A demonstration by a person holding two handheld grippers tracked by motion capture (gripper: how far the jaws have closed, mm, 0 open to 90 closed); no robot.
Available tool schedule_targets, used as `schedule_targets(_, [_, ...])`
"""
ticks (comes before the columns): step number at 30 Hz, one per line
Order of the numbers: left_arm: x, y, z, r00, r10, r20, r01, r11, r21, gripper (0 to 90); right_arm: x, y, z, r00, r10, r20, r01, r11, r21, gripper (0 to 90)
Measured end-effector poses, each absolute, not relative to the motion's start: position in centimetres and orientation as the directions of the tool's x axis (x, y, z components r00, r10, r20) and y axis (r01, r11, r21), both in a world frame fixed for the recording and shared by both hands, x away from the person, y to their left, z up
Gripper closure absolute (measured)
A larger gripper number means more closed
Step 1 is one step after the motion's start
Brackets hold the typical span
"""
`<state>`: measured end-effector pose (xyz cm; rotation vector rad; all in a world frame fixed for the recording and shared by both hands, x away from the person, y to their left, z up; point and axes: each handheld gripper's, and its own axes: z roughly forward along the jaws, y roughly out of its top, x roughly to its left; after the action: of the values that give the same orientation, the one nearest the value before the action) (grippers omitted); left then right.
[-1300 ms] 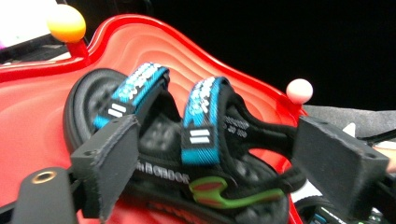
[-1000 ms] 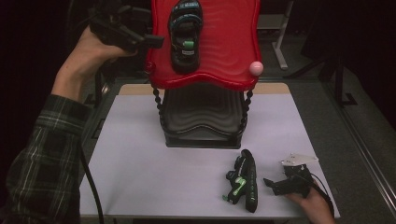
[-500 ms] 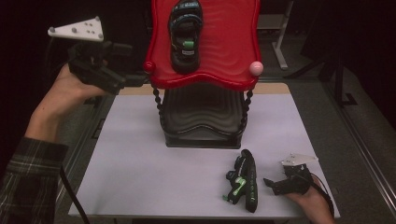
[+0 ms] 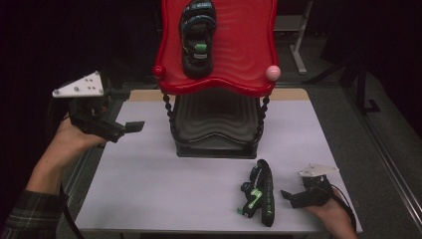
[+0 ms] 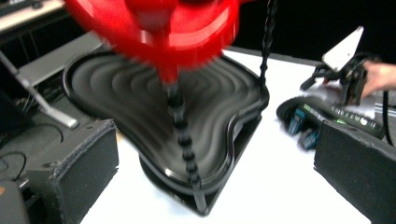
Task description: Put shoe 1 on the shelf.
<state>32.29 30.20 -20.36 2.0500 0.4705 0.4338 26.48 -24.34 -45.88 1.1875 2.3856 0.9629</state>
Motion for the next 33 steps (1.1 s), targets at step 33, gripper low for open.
schedule_targets(33, [27.6,30.4,-38.2,0.815,0.577,0.048,0.320,-0.518,0.793,0.0,26.4,-24.3,-45.9,-0.610,0.793,0.019,0.584,0.432,0.687,0.1])
